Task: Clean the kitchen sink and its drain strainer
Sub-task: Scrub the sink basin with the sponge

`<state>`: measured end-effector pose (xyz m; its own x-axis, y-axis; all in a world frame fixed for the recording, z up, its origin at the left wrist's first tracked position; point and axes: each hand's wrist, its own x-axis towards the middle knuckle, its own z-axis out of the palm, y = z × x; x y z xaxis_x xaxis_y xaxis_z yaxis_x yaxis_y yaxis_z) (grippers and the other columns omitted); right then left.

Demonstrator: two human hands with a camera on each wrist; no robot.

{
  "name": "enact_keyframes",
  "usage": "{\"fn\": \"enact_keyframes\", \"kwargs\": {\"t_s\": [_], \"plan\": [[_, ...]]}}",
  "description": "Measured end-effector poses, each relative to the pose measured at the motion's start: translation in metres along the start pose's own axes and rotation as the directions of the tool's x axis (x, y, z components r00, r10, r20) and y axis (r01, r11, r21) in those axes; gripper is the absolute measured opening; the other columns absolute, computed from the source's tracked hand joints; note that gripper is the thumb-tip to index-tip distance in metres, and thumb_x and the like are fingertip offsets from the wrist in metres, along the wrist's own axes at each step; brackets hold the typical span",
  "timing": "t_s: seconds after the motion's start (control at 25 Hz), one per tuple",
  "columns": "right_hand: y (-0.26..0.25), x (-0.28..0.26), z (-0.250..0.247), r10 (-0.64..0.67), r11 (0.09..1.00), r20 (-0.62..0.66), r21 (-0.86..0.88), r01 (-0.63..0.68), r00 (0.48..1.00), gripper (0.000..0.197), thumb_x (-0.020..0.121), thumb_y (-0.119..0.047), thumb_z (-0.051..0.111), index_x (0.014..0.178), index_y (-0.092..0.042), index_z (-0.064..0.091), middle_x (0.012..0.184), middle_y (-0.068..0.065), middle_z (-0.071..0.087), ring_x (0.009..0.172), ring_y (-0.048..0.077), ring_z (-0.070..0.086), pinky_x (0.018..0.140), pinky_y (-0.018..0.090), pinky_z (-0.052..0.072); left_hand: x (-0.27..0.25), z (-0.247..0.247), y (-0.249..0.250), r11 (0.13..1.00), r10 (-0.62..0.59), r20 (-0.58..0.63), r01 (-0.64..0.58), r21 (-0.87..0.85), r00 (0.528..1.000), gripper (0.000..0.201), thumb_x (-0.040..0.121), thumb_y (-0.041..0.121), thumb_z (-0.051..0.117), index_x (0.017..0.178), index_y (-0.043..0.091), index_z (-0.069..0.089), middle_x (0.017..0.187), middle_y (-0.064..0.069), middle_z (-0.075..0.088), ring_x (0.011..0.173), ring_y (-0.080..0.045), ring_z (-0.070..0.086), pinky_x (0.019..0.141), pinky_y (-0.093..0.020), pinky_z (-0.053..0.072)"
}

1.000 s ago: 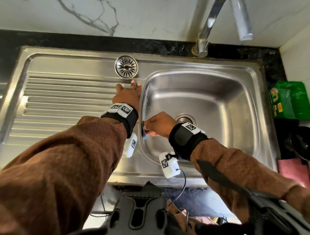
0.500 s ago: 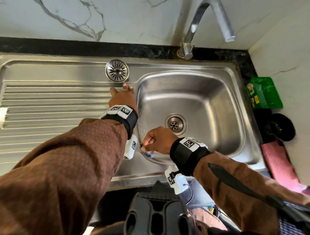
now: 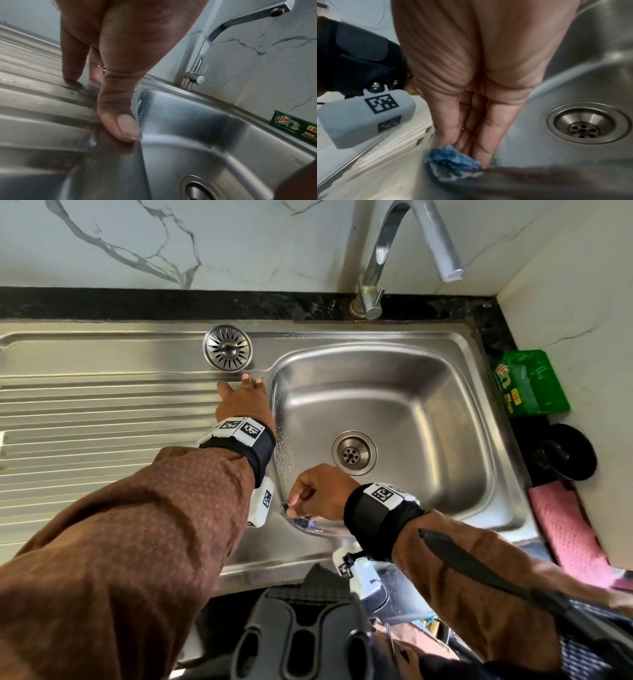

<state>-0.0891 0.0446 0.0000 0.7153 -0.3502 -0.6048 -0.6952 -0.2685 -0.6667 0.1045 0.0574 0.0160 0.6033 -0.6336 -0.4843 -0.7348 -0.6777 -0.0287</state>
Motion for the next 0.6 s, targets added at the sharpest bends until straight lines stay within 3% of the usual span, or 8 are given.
{"fn": "enact_keyframes", "kwargs": {"t_s": [0.08,0.12,0.24,0.32,0.48,0.6], "plan": [[0.010,0.000,0.000,-0.016,1.000,0.014,-0.017,0.017,1.000,0.018,0.070,-0.026,0.088,0.084,-0.022,0.077,0.082,-0.009,0.075,0.080,0.010,0.072,0.080,0.030,0.060,-0.003,-0.003,0.000,1.000,-0.006,0.019,0.006,0.007,1.000,0.093,0.081,0.016,0.073,0.154,0.021,0.015,0.161,0.004,0.013,0.139,-0.036,0.019,0.094,-0.039,0.046],[0.015,-0.002,-0.004,-0.027,0.998,0.042,-0.049,0.029,0.999,0.018,0.071,-0.028,0.087,0.085,-0.023,0.077,0.085,-0.009,0.075,0.082,0.008,0.071,0.083,0.030,0.059,-0.004,-0.006,0.000,1.000,-0.007,0.025,0.007,0.012,1.000,0.094,0.081,0.016,0.074,0.154,0.021,0.015,0.161,0.004,0.012,0.139,-0.037,0.019,0.093,-0.039,0.047],[0.021,-0.014,-0.020,-0.040,0.989,0.160,-0.135,0.062,0.986,0.018,0.074,-0.031,0.086,0.088,-0.022,0.078,0.085,-0.009,0.075,0.079,0.002,0.068,0.077,0.017,0.053,-0.008,-0.009,0.000,1.000,-0.012,0.037,0.011,0.025,0.999,0.093,0.081,0.017,0.074,0.154,0.022,0.016,0.157,0.003,0.021,0.139,-0.036,0.017,0.089,-0.040,0.048],[0.017,-0.015,-0.024,-0.045,0.977,0.194,-0.195,0.083,0.980,0.020,0.074,-0.033,0.085,0.089,-0.021,0.078,0.086,-0.009,0.074,0.080,0.003,0.068,0.076,0.017,0.052,-0.009,-0.010,0.000,0.999,-0.027,0.032,0.026,0.045,0.999,0.092,0.082,0.016,0.073,0.153,0.022,0.016,0.151,0.001,0.033,0.139,-0.035,0.018,0.089,-0.041,0.049],[0.002,-0.009,-0.013,-0.066,0.980,0.099,-0.182,0.083,0.993,0.021,0.073,-0.034,0.085,0.086,-0.019,0.077,0.085,-0.008,0.073,0.082,0.008,0.066,0.078,0.026,0.055,-0.008,-0.010,0.001,0.999,-0.039,0.026,0.038,0.038,0.999,0.084,0.086,0.014,0.068,0.153,0.025,0.017,0.150,0.001,0.035,0.140,-0.033,0.017,0.092,-0.043,0.047],[0.008,-0.015,-0.010,-0.082,0.980,0.067,-0.177,0.092,0.994,0.017,0.071,-0.033,0.086,0.081,-0.023,0.076,0.075,-0.013,0.068,0.077,0.006,0.063,0.075,0.027,0.054,-0.012,-0.012,0.001,0.998,-0.038,0.016,0.037,0.048,0.999,0.079,0.089,0.013,0.064,0.152,0.024,0.018,0.153,0.002,0.030,0.141,-0.033,0.017,0.093,-0.044,0.046]]}}
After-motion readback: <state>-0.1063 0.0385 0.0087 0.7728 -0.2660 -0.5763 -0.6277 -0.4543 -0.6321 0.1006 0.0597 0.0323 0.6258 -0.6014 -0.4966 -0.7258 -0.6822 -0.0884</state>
